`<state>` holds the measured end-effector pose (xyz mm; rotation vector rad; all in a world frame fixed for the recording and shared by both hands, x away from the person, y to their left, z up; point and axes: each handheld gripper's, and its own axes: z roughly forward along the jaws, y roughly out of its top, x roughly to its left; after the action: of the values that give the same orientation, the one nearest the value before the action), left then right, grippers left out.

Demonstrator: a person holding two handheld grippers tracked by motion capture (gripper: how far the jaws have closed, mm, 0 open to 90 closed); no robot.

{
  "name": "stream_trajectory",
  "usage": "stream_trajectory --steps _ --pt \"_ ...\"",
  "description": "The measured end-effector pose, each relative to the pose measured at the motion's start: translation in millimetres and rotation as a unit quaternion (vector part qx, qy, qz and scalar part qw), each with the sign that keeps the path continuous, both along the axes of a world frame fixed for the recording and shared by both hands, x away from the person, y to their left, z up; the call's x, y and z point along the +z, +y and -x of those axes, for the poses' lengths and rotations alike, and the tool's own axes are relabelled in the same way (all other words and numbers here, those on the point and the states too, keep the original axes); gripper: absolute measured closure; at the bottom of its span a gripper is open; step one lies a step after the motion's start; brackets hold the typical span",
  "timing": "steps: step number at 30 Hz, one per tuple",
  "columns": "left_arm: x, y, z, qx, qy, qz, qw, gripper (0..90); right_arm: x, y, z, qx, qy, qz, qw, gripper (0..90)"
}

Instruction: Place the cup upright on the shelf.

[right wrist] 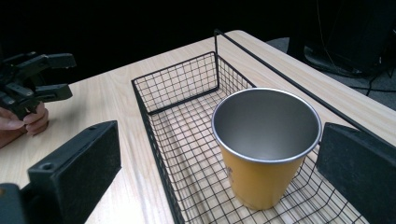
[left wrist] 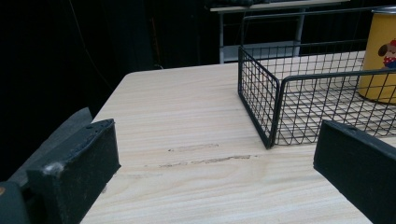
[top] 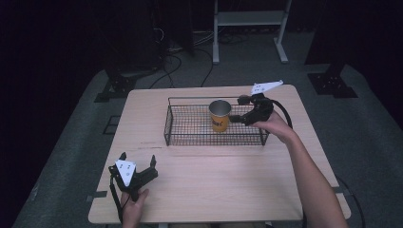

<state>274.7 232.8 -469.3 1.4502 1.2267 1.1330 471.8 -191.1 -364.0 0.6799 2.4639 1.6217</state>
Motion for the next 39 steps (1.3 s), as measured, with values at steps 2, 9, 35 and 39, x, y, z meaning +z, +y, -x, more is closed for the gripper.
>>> stream_trajectory --steps 2,9,35,39 --pt "0.0 0.1 0.0 0.000 0.000 0.000 1.0000 0.0 -0.1 -3.3 2.3 0.002 0.002 -0.001 1.0000 0.0" --pt "0.0 0.0 -0.1 0.000 0.000 0.000 1.0000 0.0 1.4 -13.0 10.4 0.001 -0.001 -0.010 0.9999 0.0" --pt "0.0 -0.2 -0.3 0.001 0.000 -0.001 1.0000 0.0 -14.6 -34.1 35.5 0.009 0.009 -0.009 0.9999 0.0" --pt "0.0 0.1 -0.4 0.001 0.000 0.001 1.0000 0.0 -16.0 -35.9 41.2 0.010 0.005 -0.008 0.9999 0.0"
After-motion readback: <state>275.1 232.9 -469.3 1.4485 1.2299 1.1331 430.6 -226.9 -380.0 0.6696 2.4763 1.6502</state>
